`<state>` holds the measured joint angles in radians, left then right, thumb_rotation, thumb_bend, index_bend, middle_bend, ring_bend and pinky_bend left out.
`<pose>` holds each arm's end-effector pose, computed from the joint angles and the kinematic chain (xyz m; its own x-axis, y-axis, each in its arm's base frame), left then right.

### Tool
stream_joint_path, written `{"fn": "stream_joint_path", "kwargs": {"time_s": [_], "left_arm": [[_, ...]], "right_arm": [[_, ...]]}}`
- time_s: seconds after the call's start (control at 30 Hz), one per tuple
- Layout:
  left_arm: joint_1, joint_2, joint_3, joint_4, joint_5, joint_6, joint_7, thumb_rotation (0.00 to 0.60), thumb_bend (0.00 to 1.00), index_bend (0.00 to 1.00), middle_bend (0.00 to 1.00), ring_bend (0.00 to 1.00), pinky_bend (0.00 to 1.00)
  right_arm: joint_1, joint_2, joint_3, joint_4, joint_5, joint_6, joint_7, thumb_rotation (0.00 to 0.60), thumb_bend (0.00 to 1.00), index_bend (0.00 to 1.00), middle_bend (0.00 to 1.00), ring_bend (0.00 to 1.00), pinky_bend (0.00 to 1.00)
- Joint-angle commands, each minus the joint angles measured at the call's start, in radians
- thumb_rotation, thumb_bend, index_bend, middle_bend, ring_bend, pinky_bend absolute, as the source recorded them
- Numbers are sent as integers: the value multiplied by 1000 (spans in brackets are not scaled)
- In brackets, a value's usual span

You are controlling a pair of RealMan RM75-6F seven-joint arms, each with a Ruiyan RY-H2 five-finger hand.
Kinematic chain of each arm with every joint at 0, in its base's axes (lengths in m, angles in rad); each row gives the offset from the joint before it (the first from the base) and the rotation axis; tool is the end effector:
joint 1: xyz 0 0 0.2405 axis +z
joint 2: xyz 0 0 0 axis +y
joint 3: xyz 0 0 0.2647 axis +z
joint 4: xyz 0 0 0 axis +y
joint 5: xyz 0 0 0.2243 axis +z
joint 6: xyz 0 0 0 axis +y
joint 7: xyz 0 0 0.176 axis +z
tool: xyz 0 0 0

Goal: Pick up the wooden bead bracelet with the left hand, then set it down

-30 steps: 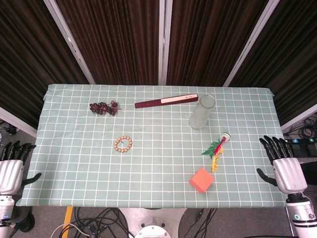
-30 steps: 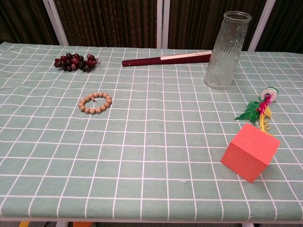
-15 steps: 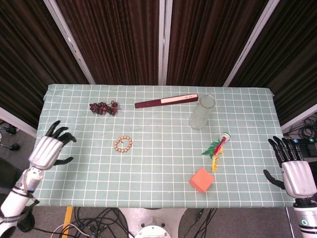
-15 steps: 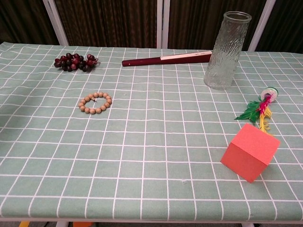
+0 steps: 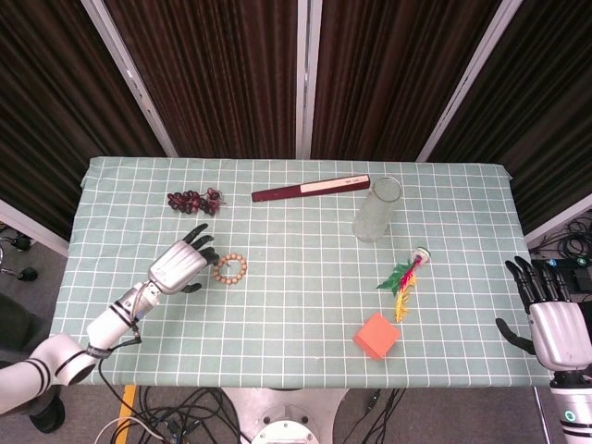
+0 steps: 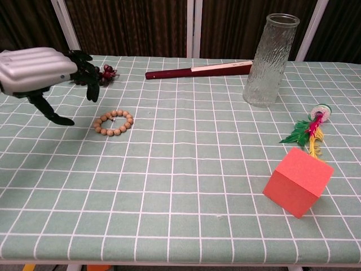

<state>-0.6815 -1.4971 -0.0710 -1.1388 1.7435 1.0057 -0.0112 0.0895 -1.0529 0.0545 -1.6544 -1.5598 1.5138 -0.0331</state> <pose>-0.2014 0.3789 -0.0199 0.6747 0.0658 0.7352 0.5867 -0.6521 -0.4801 -0.3073 -0.2165 0.1684 0.4486 0.0373 0.8930 -0.8899 -0.0735 0.4501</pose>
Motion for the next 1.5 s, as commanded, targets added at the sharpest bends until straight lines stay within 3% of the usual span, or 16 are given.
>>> {"fn": "stream_joint_path", "kwargs": {"time_s": [0.03, 0.43, 1.13, 1.33, 1.5], "left_arm": [[-25, -44, 9, 31, -12, -21, 30, 600, 160, 408, 427, 157, 61], [-29, -137, 19, 67, -119, -77, 143, 600, 222, 446, 459, 172, 57], [-45, -243, 37, 223, -165, -52, 128, 600, 259, 497, 502, 201, 62], [-40, -269, 52, 274, -154, -19, 57, 600, 278, 561, 563, 263, 77], [-18, -295, 41, 324, -152, 72, -136, 600, 318, 619, 620, 337, 121]], "right_arm": [[-1, 2, 1, 0, 3, -2, 4, 600, 151, 0, 48, 0, 0], [-8, -1, 3, 2, 13, 1, 3, 600, 151, 0, 48, 0, 0], [-10, -14, 9, 24, 27, -4, 27, 600, 151, 0, 56, 0, 0], [-9, -12, 10, 21, 23, -5, 32, 600, 151, 0, 61, 0, 0], [-11, -9, 9, 17, 17, 1, 31, 600, 150, 0, 63, 0, 0]]}}
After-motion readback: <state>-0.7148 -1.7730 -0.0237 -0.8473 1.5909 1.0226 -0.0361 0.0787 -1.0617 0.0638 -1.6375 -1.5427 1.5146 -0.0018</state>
